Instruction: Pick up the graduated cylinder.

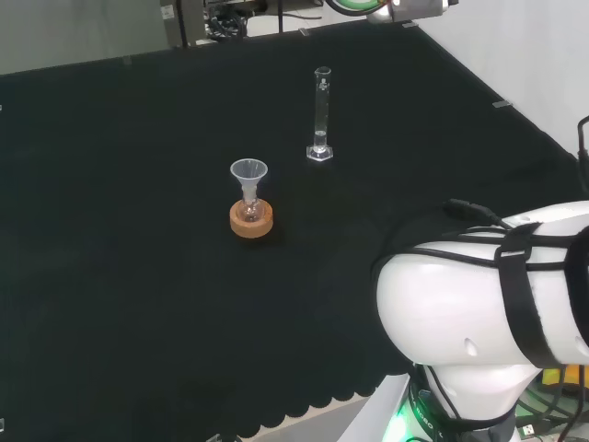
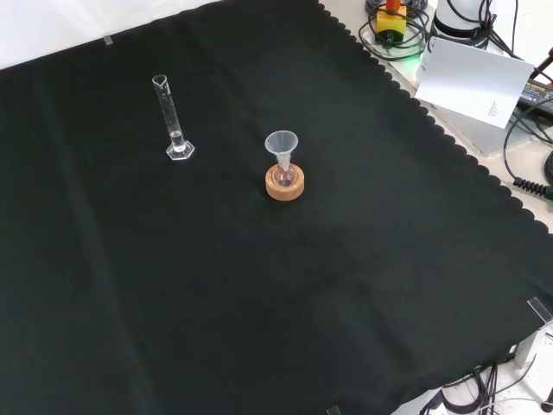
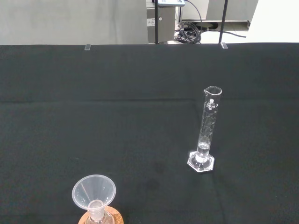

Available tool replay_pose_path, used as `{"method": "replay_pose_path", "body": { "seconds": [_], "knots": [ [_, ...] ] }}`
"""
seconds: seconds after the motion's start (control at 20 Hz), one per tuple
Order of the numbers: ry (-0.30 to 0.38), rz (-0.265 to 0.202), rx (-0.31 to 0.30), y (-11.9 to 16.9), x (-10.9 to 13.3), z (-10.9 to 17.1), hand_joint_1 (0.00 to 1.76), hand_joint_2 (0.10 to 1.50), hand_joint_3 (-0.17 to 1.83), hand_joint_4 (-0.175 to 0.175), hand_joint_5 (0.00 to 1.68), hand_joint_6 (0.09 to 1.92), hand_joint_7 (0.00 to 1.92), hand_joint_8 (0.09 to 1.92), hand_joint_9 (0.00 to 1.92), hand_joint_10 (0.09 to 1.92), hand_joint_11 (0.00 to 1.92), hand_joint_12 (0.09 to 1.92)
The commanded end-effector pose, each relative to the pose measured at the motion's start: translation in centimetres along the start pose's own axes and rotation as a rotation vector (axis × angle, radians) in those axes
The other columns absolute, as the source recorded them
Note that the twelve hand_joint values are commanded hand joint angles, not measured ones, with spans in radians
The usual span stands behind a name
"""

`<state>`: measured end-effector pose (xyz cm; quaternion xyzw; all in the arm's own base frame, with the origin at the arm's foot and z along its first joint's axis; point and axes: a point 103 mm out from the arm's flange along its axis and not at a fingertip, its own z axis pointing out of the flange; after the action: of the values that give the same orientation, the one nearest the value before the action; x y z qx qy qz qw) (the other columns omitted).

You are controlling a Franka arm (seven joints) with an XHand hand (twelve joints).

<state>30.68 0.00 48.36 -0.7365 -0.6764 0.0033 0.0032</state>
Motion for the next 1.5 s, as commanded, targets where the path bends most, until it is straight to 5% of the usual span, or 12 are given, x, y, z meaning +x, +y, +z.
{"method": "replay_pose_path", "body": {
  "seconds": [0.05, 0.35, 0.85, 1.15, 1.5],
  "knots": [
    [-0.011, 0.002, -0.01, 0.0, 0.4, 0.0, 0.17, 1.35, 0.01, -0.036, 0.25, 0.09, 0.02, 0.51, 0.18, 0.66, 0.05, 1.39],
    [-0.005, 0.003, -0.006, 0.1, 0.9, -0.1, 0.11, 1.38, 0.02, -0.032, 0.25, 0.09, 0.0, 0.48, 0.15, 0.66, 0.03, 1.39],
    [0.081, 0.016, 0.029, 2.6, -4.4, 4.5, 0.11, 1.37, 0.02, -0.033, 0.25, 0.09, 0.0, 0.48, 0.15, 0.67, 0.03, 1.39],
    [0.127, 0.032, 0.036, 6.9, -7.6, 8.5, 0.13, 1.36, 0.02, -0.036, 0.26, 0.09, 0.0, 0.5, 0.17, 0.68, 0.04, 1.4],
    [0.164, 0.013, 0.032, 13.9, -8.4, 12.6, 0.24, 1.32, 0.0, -0.046, 0.27, 0.09, 0.03, 0.55, 0.21, 0.7, 0.07, 1.4]
  ]
}}
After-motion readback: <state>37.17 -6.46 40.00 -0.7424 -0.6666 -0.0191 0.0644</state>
